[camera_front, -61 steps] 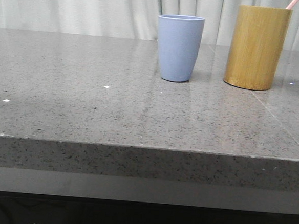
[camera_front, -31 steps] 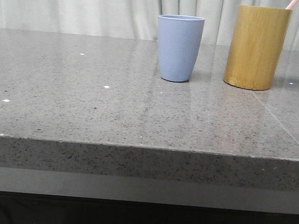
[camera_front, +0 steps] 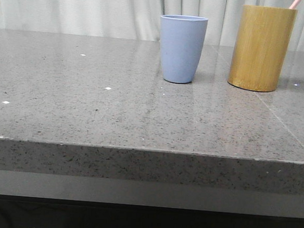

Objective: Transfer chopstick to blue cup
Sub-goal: 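Grasp the pink chopstick in the bamboo cup with the right gripper, then lower the held pink chopstick into the blue cup with the right gripper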

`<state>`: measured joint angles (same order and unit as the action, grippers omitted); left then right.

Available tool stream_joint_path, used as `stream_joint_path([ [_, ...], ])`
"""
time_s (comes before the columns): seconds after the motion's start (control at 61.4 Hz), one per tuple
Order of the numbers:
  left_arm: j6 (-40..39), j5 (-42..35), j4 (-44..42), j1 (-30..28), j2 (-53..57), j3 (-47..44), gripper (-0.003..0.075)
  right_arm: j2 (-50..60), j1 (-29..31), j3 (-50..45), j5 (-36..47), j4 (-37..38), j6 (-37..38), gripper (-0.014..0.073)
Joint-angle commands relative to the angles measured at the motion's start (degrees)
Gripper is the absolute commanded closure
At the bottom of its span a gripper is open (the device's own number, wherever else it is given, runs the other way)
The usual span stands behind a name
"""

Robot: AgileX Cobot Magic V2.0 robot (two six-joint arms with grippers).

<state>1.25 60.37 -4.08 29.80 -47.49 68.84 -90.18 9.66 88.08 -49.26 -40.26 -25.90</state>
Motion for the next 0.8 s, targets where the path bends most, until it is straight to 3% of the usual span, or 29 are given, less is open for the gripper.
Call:
stream_joint_path([
  [0.0, -0.53, -4.36, -0.07, 0.33, 0.26, 1.14, 0.0457, 4.80, 0.27, 5.25, -0.29, 0.50, -1.37, 0.0662],
  [0.228, -0.53, -4.36, -0.07, 0.33, 0.26, 1.14, 0.0457, 9.89, 0.27, 16.36, -7.89, 5.53, -1.37, 0.0662],
  [0.374, -0.53, -4.47, -0.07, 0.33, 0.26, 1.14, 0.0457, 13.08, -1.96, 19.20, -8.36, 5.52, -1.37, 0.0662],
  [0.553, -0.53, -5.56, -0.07, 0.33, 0.26, 1.14, 0.0457, 12.48, -11.72, 19.02, -7.28, 6.53, -1.42, 0.0662],
  [0.781, -0.53, -5.64, -0.07, 0.33, 0.26, 1.14, 0.0457, 6.13, -24.07, 18.91, -2.31, 13.73, -1.42, 0.0662],
])
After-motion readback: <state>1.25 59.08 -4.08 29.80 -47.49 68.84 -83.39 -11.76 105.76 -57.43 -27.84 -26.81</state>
